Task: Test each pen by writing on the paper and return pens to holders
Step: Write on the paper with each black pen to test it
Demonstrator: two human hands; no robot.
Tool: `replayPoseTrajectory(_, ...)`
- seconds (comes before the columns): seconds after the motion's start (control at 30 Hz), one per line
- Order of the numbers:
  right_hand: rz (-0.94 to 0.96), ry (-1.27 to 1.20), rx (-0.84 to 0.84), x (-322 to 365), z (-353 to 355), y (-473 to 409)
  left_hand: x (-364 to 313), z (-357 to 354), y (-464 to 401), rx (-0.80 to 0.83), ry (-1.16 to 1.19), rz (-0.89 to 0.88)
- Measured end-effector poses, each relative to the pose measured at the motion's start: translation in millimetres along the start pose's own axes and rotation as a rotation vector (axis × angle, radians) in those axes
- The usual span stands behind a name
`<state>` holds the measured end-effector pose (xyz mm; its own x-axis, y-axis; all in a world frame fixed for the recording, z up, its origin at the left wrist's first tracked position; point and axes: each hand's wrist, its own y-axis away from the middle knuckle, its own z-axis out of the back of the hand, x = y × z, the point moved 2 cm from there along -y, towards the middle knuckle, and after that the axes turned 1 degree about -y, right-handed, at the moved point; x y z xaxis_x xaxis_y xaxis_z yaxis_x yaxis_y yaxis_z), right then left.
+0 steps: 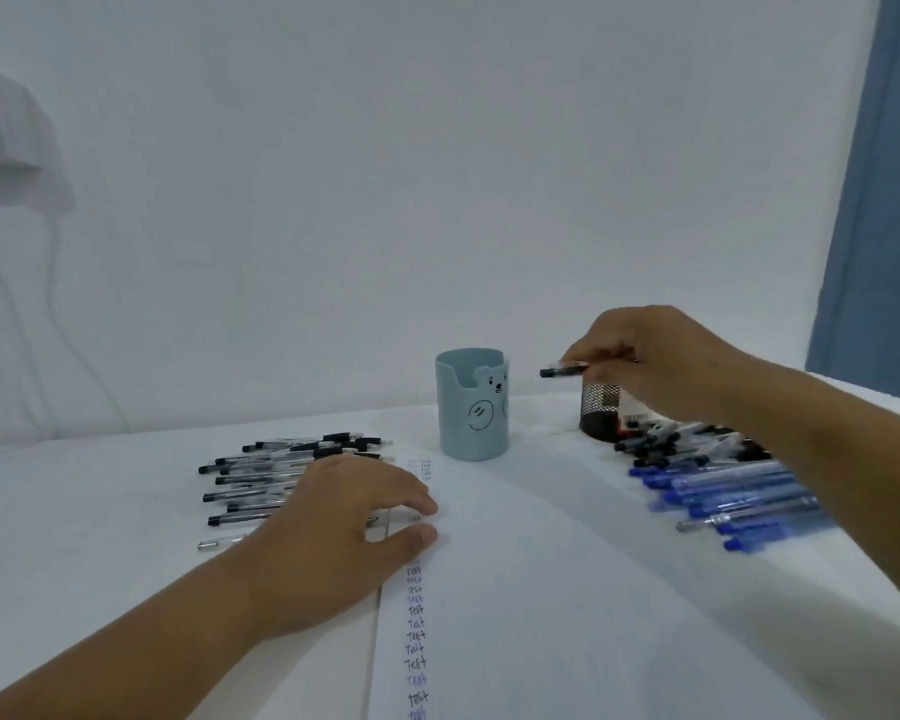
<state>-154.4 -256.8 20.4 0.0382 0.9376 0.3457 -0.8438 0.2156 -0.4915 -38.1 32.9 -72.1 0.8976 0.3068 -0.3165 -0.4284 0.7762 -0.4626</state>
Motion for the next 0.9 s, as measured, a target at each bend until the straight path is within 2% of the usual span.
replayPoseTrajectory(0.1,-0.092,-0.053,-0.105,-36.6,9.4,25.1,1.2,1.0,1.3,-0.012,0.014,0.021)
replayPoseTrajectory(0.2,-0.142,0.009,-0.111,-67.1,14.2,37.7,2.8,4.0,1.6,-0.047,0.039,0.034)
replayPoseTrajectory(0.3,-0.211,0.027,-0.085,-88.7,17.2,40.7,3.7,6.4,2.4,-0.072,0.046,0.056)
replayPoseTrajectory(0.47,-0.244,0.091,0.051,-108.1,2.2,37.3,7.8,5.4,1.9,-0.049,0.011,0.101)
replayPoseTrajectory(0.6,-0.279,0.071,0.027,-107.7,3.6,38.6,5.5,6.1,0.6,-0.043,-0.002,0.117)
replayPoseTrajectory(0.77,-0.217,0.082,0.012,-88.5,5.6,41.5,9.2,22.5,-0.9,-0.067,0.018,0.151)
replayPoseTrajectory(0.9,-0.042,0.021,-0.092,-38.8,-3.8,38.5,12.9,40.3,1.4,-0.013,-0.023,0.211)
